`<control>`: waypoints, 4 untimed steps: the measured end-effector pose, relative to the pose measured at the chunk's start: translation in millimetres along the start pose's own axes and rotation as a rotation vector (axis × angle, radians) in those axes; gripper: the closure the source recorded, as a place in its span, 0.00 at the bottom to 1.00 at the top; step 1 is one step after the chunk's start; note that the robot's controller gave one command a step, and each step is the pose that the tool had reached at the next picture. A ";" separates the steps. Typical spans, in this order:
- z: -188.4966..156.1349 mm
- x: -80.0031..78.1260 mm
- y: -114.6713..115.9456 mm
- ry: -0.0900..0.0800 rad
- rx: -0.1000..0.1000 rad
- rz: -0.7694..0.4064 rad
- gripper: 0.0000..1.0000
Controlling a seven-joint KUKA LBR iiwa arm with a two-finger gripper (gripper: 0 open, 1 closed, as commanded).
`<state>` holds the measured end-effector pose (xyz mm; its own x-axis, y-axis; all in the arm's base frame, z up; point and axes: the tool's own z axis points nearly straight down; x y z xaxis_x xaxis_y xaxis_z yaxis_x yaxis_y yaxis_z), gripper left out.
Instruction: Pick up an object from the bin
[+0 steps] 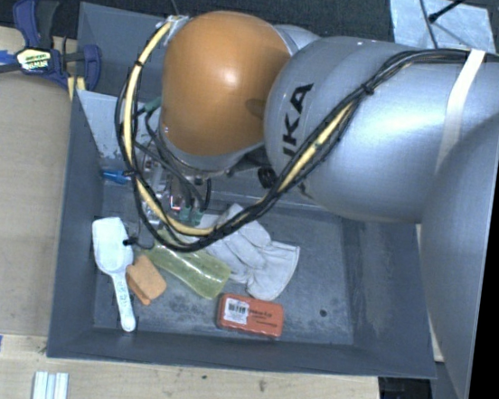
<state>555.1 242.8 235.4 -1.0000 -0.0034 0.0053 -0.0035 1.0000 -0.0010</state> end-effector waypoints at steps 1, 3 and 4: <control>-5.2 -1.8 -1.1 -0.008 -0.003 0.004 0.00; 90.3 -4.1 -24.2 -0.009 -0.002 0.037 0.00; 112.0 -8.7 -41.1 -0.002 -0.001 -0.005 0.00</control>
Offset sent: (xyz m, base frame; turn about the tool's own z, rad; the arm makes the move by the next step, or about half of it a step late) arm -0.0010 -0.0332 -0.0665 0.0179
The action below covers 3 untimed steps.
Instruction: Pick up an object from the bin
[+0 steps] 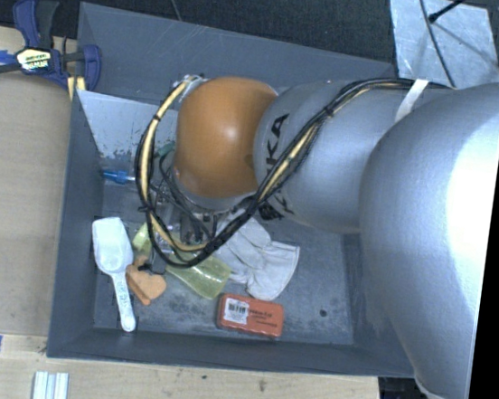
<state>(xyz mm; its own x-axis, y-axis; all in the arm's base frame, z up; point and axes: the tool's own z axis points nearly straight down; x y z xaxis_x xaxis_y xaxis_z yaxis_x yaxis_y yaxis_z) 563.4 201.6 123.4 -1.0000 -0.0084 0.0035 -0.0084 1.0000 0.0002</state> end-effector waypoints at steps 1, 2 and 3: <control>30.9 7.1 -38.8 -0.011 0.000 0.071 1.00; 30.9 7.1 -38.9 -0.011 0.000 0.071 1.00; -76.1 4.3 -33.2 -0.003 0.001 0.069 1.00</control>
Offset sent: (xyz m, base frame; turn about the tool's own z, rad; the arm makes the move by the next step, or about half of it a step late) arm 0.0000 0.0000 0.0000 0.0000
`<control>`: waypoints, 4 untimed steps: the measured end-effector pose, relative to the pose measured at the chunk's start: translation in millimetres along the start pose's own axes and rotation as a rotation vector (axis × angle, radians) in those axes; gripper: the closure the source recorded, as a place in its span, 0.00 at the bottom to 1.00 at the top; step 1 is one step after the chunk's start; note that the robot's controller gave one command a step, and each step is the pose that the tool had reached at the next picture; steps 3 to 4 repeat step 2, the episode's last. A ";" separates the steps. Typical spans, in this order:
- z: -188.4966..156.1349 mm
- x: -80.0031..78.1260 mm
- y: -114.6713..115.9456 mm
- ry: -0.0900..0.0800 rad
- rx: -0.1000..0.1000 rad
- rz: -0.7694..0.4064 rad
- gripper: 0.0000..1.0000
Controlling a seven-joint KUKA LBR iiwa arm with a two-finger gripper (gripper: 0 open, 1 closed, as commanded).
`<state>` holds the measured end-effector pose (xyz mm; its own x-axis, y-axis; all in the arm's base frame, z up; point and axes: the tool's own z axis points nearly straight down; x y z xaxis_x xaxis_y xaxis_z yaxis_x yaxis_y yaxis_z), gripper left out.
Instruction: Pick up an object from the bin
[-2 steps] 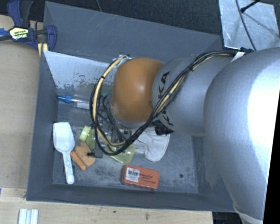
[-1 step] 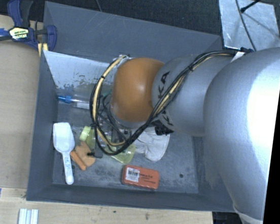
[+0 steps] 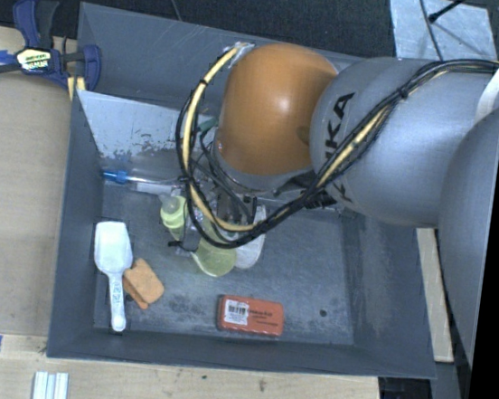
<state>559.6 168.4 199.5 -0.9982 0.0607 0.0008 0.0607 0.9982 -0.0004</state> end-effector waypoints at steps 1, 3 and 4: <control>0.0 0.0 0.1 0.000 0.000 0.000 1.00; -35.5 -13.5 -8.3 0.001 0.000 -0.011 1.00; -35.5 -13.5 -8.3 0.001 0.000 -0.011 1.00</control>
Offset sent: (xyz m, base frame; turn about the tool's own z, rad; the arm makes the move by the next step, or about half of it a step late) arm 0.0196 -0.0136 0.0541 -0.0145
